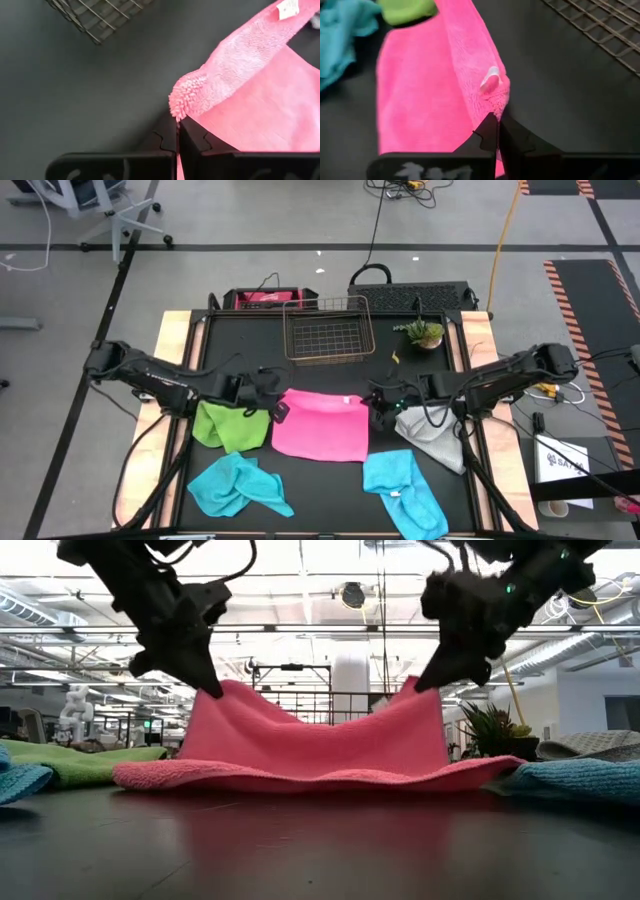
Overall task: Fold microfiber towels
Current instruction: Fold the pink microfiber cloth
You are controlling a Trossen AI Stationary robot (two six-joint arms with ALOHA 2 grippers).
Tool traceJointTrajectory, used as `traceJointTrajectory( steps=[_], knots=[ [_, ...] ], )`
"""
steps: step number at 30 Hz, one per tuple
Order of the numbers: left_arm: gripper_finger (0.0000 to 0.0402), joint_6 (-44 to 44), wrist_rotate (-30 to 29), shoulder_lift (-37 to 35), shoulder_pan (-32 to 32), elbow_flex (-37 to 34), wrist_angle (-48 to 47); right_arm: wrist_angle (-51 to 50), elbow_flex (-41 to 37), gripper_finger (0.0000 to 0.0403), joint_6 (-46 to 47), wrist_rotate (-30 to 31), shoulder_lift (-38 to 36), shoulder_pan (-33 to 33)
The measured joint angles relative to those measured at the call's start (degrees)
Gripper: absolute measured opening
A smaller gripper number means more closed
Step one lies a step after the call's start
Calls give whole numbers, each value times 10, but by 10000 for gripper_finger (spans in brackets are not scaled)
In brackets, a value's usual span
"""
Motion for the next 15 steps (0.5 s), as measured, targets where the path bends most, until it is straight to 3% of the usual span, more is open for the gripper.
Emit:
traceJointTrajectory(
  steps=[15],
  knots=[
    [1,-114,29,0,-139,0,-39,-61,18,0,122,-16,1,119]
  ],
)
